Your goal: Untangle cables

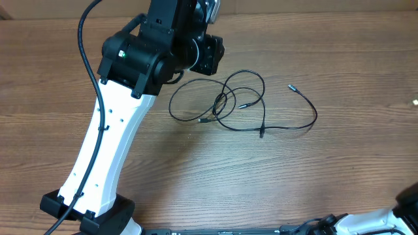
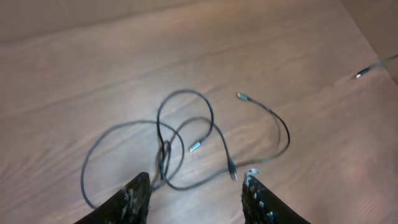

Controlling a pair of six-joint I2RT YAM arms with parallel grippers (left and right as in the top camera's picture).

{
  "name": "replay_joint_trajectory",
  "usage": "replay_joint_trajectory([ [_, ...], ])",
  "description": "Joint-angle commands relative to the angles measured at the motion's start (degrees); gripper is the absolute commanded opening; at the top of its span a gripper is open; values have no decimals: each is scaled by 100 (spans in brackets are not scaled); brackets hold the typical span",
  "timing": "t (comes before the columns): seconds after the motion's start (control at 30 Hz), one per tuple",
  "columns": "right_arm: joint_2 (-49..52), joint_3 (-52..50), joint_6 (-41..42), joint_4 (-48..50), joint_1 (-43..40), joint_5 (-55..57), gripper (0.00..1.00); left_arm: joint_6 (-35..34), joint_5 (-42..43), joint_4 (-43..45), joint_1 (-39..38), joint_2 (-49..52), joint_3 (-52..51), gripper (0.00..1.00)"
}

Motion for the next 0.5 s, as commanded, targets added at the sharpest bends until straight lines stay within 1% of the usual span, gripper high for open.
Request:
replay_joint_trajectory([
  [0.0,-87,26,-63,-216,-522,527,100,155,197,-70,26,-81,118,47],
  [0.07,-90,26,-385,-535,-721,723,100,153,251,-70,24,-81,118,47],
  [0.17,-90,26,-973,-1502,-918,1432,100,153,535,-76,24,-81,118,47],
  [0.23,-90,26,-1624,-2273,-988,2087,100,155,682,-101,24,-81,118,47],
  [0.33,-90,26,-2599,-2868,-944,2581,100,153,776,-131,24,-81,118,47],
  [0.43,-90,28,-2697,-2918,-769,2850,100,151,776,-133,24,-81,118,48],
  [0.47,-101,33,-2680,-2981,-688,3147,100,151,778,-146,24,-81,118,47],
])
